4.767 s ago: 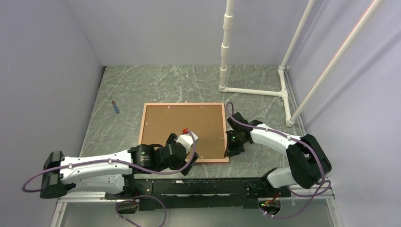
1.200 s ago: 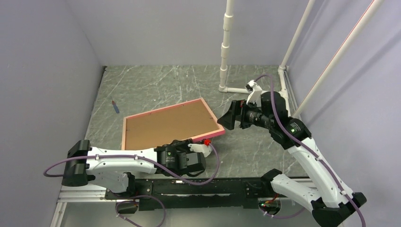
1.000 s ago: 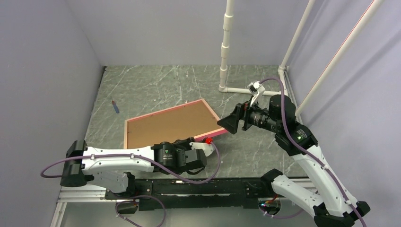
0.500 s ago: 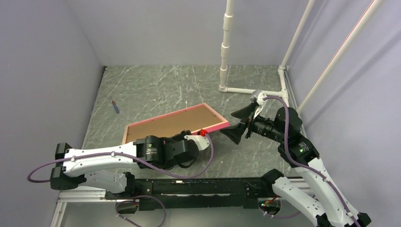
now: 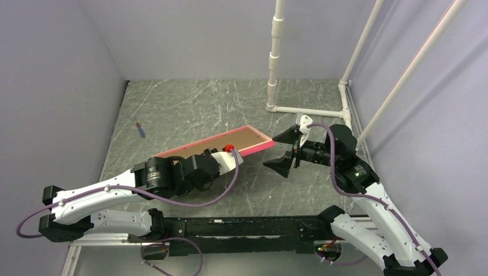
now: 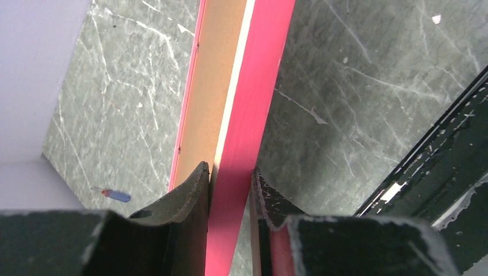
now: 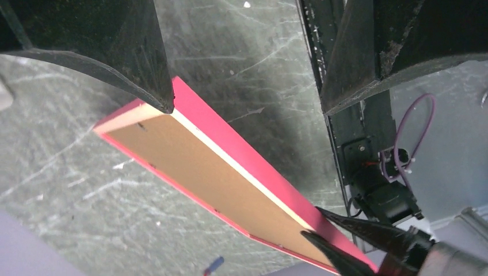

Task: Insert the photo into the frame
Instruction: Turn over the photo frame at the center of the board.

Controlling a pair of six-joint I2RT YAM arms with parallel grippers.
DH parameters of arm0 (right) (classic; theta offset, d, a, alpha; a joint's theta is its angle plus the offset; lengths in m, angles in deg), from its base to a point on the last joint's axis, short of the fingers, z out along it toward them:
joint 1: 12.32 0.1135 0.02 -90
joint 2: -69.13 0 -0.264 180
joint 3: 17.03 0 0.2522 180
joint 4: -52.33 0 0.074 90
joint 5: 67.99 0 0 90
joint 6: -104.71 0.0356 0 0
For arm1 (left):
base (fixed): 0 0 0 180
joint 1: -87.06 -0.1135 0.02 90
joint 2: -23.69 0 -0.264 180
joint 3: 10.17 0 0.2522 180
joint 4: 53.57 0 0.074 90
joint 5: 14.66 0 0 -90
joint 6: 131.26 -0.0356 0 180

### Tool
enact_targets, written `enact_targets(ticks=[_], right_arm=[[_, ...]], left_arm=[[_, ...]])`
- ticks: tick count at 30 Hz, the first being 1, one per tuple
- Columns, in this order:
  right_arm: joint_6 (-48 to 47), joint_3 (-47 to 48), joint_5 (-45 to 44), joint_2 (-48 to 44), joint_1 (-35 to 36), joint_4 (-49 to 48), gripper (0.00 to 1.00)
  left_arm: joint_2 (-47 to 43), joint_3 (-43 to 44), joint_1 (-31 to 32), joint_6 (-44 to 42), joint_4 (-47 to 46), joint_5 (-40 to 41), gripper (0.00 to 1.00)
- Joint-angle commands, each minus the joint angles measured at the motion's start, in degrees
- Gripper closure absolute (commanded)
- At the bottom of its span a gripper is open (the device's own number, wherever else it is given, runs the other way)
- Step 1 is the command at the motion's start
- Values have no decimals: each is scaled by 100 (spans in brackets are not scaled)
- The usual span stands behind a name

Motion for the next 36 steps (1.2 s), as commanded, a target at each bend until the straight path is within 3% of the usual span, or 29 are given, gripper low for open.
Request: enact_targets(ticks=[1, 14, 20, 27, 32, 36], right_arm=[[-909, -101, 573, -207, -10, -634, 1], [-3055, -207, 150, 85, -9, -88, 2], [-3531, -169, -272, 330, 92, 89, 12], [-3924, -157, -705, 734, 395, -148, 16], [-4162, -132, -712, 1009, 532, -311, 29], [-4290, -157, -811, 1116, 553, -389, 52]], left_arm=[[-299, 209, -95, 334, -574, -403, 100], [-336, 53, -185, 104, -721, -610, 100], [-317, -4, -212, 113, -792, -617, 100], [-314, -14, -229, 120, -790, -656, 100], [-358, -35, -234, 126, -808, -614, 100], [-416, -45, -241, 136, -807, -626, 100]])
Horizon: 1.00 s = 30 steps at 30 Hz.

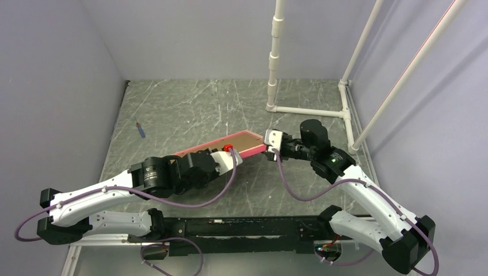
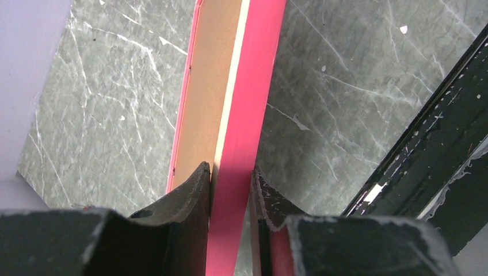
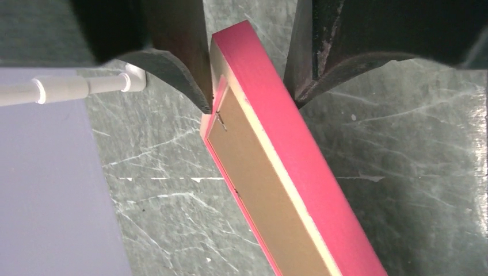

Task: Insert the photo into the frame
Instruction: Turn over the photo frame at the center of the board.

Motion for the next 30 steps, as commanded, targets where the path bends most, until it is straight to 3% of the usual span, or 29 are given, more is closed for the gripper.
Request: enact_targets(ticks=[1, 11, 13, 16, 19, 22, 30], right_arm=[[-285, 42, -26, 24, 39, -355, 54], [-280, 46, 96, -249, 51, -289, 98], [-254, 85, 187, -304, 52, -220, 100], [-185, 183, 367, -377, 56, -86, 100], [-119, 275, 599, -421, 48, 64, 100], [-39, 413, 794, -432, 52, 289, 100], [808, 880, 1145, -380, 53, 530, 100]], left_arm=[[-256, 46, -54, 255, -554, -44, 100], [-259, 163, -64, 343, -507, 156, 98], [-250, 215, -64, 348, -483, 235, 79], [-250, 333, -64, 342, -454, 263, 40], [-312, 433, -64, 344, -471, 310, 13], [-405, 530, -64, 556, -494, 406, 2], [-794, 741, -64, 709, -664, 417, 1]])
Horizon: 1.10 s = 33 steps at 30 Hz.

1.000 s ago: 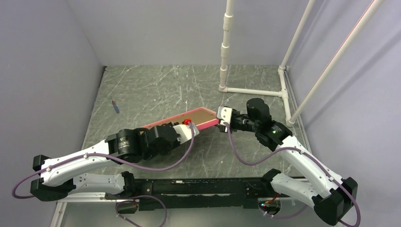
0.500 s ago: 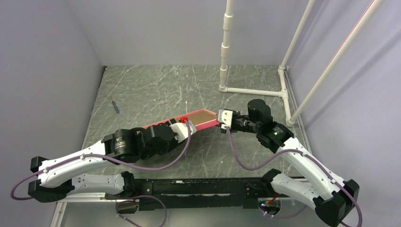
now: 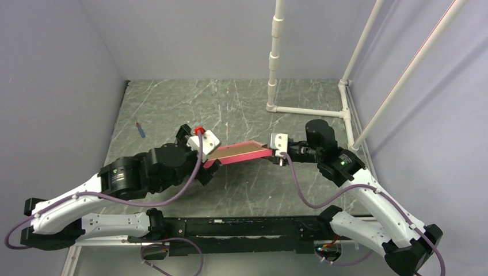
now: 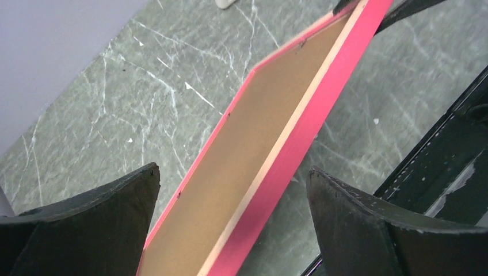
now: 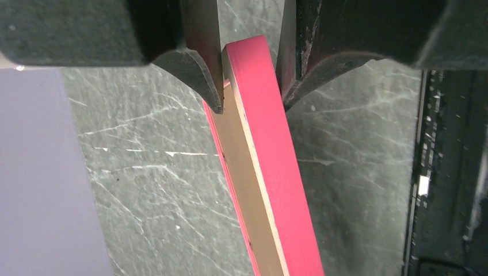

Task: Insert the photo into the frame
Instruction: Turn over the photo frame at the center of the board.

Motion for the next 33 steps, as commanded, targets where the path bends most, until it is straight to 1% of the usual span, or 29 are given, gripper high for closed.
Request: enact_targets(ticks=[1, 5, 12, 14, 15, 18, 21, 27, 31, 33], right_arm=[[1067, 589, 537, -80, 16, -164, 100], [2143, 1014, 504, 116, 11, -207, 100], [3380, 1609, 568, 853, 4, 50, 100], [3771, 1672, 355, 1017, -3, 24, 100], [4001, 1661, 93, 1046, 4, -46, 100], [4847, 1532, -518, 1072, -14, -286, 100], [5504, 1284, -794, 1052, -123, -538, 100], [6608, 527, -693, 857, -631, -1099, 100], [7006, 12, -687, 647, -945, -1232, 100], [7154, -222, -764, 563, -1027, -1239, 100]], left_arm=[[-262, 304, -18, 222, -308, 97, 1], [-369, 429, -22, 356, -268, 66, 1], [-612, 385, -18, 568, -420, -219, 0], [-670, 342, -18, 646, -438, -224, 1], [-702, 307, -18, 689, -449, -221, 1], [-794, 149, -20, 838, -543, -199, 1], [-773, 14, -27, 1005, -584, -279, 1], [-500, -170, -122, 1456, -605, -455, 1], [-353, -390, -345, 1911, -669, -614, 1], [-293, -549, -540, 2166, -816, -898, 1]])
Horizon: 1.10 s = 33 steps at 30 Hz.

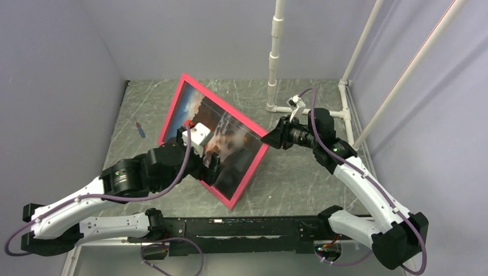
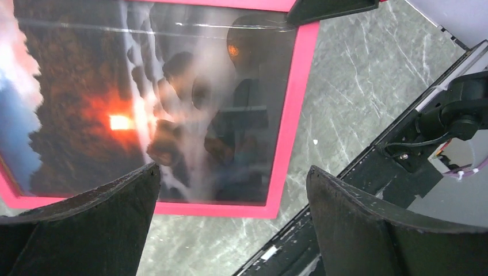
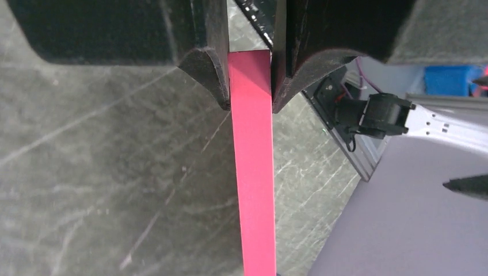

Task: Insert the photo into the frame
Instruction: Turn over the photo frame at the center of the board.

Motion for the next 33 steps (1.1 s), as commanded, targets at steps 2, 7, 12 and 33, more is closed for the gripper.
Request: enact_targets(ticks=[2, 7, 12, 33], right_arm=[[787, -557, -222, -278, -170, -52, 100], [1047, -1208, -711, -509, -212, -16, 100], [1509, -2125, -1095, -866, -227, -329, 100], [2214, -3600, -3105, -1265, -243, -95, 76]], left_arm=[[182, -360, -500, 885, -489, -824, 0], [443, -791, -952, 1461, -761, -1495, 1], [577, -1347, -1491, 1813, -1117, -2256, 1], [-87, -3340, -3833, 2429, -1314, -3605, 1]])
